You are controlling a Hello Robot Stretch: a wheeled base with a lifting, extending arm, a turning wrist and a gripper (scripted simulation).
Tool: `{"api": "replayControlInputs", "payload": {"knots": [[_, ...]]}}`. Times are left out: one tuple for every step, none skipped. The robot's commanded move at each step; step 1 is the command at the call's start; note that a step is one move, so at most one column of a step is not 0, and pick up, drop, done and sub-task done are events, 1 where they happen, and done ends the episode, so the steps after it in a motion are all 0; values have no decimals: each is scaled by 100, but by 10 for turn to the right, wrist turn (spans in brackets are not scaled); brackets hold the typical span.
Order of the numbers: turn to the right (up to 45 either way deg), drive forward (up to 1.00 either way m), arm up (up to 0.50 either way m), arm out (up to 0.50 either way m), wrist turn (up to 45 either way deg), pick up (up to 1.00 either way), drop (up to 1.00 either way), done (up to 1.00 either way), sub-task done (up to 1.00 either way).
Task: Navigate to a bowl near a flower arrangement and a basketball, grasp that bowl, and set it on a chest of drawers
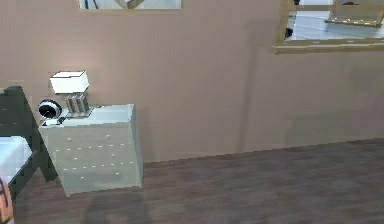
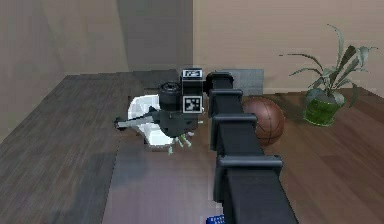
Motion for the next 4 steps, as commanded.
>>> {"api": "replayControlInputs", "payload": {"knots": [[0,0,0,0,-450,0,0,0,0],[0,0,0,0,-450,0,0,0,0],[0,0,0,0,-30,0,0,0,0],[0,0,0,-20,0,0,0,0,0]]}}
